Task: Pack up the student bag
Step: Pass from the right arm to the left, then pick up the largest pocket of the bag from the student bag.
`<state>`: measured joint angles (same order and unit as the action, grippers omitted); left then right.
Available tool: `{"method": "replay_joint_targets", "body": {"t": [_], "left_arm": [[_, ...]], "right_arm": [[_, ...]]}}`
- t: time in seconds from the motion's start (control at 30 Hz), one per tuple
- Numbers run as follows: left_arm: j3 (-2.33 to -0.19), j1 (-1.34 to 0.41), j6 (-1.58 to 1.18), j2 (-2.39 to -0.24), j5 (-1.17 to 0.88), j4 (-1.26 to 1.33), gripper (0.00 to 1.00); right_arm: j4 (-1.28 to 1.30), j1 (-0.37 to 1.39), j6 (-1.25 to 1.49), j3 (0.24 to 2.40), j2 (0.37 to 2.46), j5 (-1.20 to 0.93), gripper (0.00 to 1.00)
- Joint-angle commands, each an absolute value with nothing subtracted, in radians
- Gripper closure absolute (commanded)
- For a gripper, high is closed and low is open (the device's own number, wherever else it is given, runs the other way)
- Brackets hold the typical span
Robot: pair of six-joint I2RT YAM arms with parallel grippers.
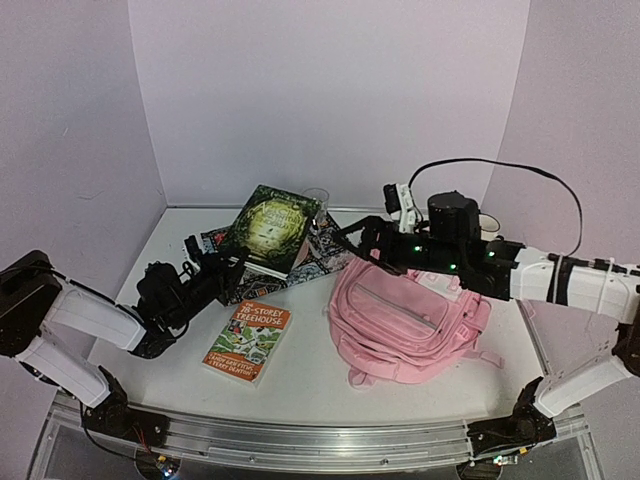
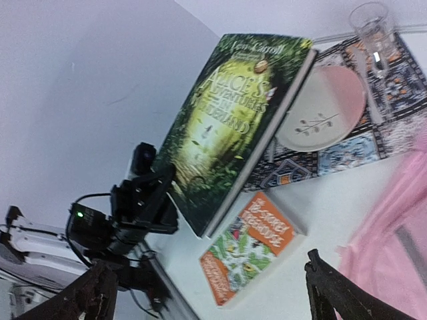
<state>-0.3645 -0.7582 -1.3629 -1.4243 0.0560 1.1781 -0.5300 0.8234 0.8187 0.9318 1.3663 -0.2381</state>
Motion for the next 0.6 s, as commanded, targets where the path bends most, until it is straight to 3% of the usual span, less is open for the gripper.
{"method": "replay_joint_targets", "body": {"t": [0.0,0.2,0.33,0.57], "left_arm": [[-0.343,-0.71,-1.385,-1.365,0.013,1.286,1.0],[-0.293,-0.651,-1.408,-1.344,-0.055,1.236,1.0],[-0.287,-0.626,-1.4,-1.327,-0.099,1.178,1.0],[-0.27,-0.571,-1.387,-1.3,-0.174,1.118,1.0]], "right_arm": [[-0.272,0.806,0.556,0.936,1.219,-0.092,0.02],[-0.124,0.804,0.459,0.889,1.091,0.116,0.02],[0.139,0.802,0.253,1.011,1.174,0.048,0.02],[0.317,0.804,0.109,1.028,1.281,-0.099,0.02]]}}
